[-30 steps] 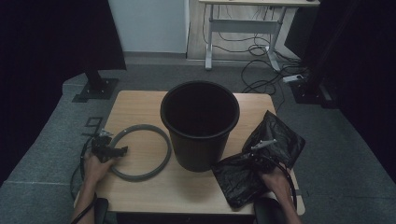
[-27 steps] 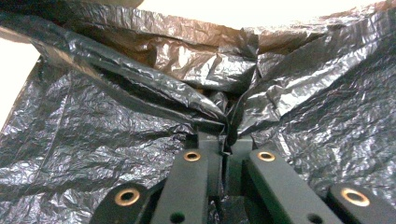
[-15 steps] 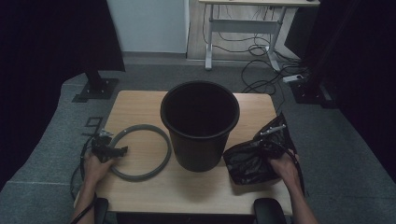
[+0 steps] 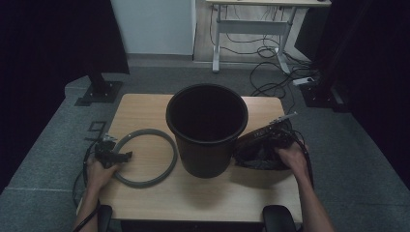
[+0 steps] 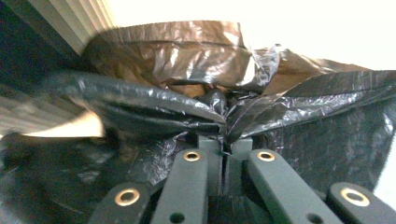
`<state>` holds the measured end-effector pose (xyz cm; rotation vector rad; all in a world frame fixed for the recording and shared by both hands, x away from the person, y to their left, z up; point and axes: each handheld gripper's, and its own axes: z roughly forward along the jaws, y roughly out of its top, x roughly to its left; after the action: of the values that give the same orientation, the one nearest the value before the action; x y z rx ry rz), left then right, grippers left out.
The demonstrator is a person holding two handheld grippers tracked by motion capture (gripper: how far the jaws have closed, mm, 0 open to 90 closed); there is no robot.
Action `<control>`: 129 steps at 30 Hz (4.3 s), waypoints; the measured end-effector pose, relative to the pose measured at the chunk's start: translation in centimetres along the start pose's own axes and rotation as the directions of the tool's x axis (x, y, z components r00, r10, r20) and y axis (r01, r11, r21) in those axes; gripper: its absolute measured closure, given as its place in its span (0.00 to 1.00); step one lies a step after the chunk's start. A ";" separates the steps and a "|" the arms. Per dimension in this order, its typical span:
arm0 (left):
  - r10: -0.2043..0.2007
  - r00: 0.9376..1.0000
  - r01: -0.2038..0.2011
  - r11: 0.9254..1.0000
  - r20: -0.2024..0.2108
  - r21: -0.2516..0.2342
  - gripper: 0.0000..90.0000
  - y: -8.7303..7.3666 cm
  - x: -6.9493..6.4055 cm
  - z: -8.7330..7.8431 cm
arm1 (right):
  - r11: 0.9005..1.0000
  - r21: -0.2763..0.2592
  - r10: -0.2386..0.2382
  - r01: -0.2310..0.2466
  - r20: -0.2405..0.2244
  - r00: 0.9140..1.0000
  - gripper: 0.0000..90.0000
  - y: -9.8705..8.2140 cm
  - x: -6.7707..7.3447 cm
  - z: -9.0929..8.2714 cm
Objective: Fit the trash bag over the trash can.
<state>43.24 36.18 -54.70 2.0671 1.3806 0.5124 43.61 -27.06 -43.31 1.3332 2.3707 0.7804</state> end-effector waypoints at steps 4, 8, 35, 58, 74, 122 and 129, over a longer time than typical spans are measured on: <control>0.000 1.000 0.000 1.000 0.000 0.000 0.00 0.0 0.0 0.0 | 1.000 -0.011 -0.004 0.004 -0.014 1.000 0.97 1.3 0.2 -0.6; 0.000 1.000 0.000 1.000 0.000 0.000 0.00 0.0 0.0 0.0 | 1.000 -0.030 0.000 -0.001 -0.038 0.999 0.97 2.5 0.3 -1.3; -0.001 1.000 0.001 1.000 0.000 0.001 0.00 0.0 0.0 0.0 | 0.996 -0.090 -0.040 0.028 -0.132 0.991 0.97 10.0 1.8 -6.1; -0.001 1.000 0.001 1.000 0.000 0.001 0.00 0.0 0.0 0.0 | 0.986 -0.121 -0.133 0.118 -0.122 0.984 0.97 16.1 5.1 -9.6; -0.001 1.000 0.001 1.000 0.000 0.001 0.00 0.0 0.0 0.0 | 0.971 -0.149 -0.216 0.186 -0.216 0.952 0.97 19.4 9.9 -9.4; 0.008 1.000 -0.008 1.000 0.009 0.001 0.00 0.1 0.0 0.1 | 0.933 -0.035 -0.355 0.359 -0.259 0.898 0.32 20.8 15.0 -3.7; 0.008 1.000 -0.008 1.000 0.009 0.001 0.00 0.1 0.0 0.1 | 0.951 -0.087 -0.307 0.295 -0.177 0.935 0.33 21.2 11.9 -5.5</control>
<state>43.33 36.14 -54.69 2.0734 1.3685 0.5056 49.20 -9.65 -26.31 0.8734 2.5903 0.9084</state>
